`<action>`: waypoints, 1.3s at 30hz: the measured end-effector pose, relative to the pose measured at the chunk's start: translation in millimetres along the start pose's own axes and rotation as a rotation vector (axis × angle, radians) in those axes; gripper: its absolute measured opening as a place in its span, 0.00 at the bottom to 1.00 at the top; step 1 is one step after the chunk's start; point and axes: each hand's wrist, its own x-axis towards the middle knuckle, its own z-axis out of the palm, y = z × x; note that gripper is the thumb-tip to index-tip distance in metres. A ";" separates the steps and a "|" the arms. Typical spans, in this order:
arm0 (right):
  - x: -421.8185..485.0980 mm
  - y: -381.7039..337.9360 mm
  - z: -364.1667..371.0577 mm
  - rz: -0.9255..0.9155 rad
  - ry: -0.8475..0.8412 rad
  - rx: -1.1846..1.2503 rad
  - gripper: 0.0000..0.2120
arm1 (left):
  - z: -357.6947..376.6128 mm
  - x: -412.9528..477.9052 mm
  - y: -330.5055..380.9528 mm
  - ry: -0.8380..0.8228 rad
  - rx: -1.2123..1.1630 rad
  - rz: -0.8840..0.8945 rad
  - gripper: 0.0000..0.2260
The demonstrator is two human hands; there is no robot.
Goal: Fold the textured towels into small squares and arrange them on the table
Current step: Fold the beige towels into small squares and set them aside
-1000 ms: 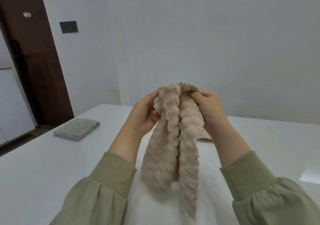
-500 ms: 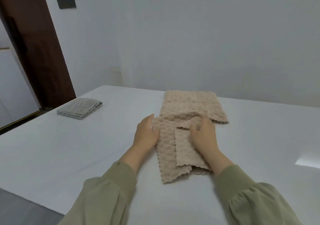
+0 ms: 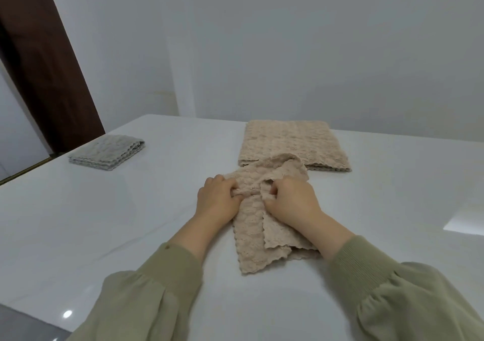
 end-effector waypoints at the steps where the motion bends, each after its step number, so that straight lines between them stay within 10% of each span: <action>1: -0.5 -0.6 0.3 -0.023 0.023 0.018 0.11 | -3.8 -0.1 -3.3 -0.010 -0.048 -0.019 0.06; 7: -1.2 -4.2 -11.8 -0.066 -0.173 0.175 0.11 | -16.9 1.9 -24.5 0.029 -0.026 -0.206 0.07; 12: 0.8 3.7 -23.4 0.001 -0.154 0.367 0.17 | -15.9 -2.3 -17.6 0.155 0.075 -0.030 0.15; 16: 7.1 21.7 -14.4 0.265 0.302 0.544 0.12 | -10.1 -6.9 -6.1 -0.055 0.072 0.179 0.22; 22: 20.8 46.9 2.6 0.407 0.039 0.622 0.21 | -1.3 -10.9 -0.2 -0.358 0.331 0.227 0.28; 27: 30.0 58.9 -3.6 0.335 -0.065 0.749 0.08 | -5.1 -10.3 -3.0 -0.409 0.325 0.222 0.29; 33: 30.1 108.1 -3.6 0.654 0.429 0.739 0.12 | -10.8 -8.5 -11.0 -0.379 0.247 0.199 0.26; 39: 26.3 63.5 -35.1 0.231 0.346 0.437 0.12 | -9.5 -8.0 -7.4 -0.309 0.220 0.194 0.24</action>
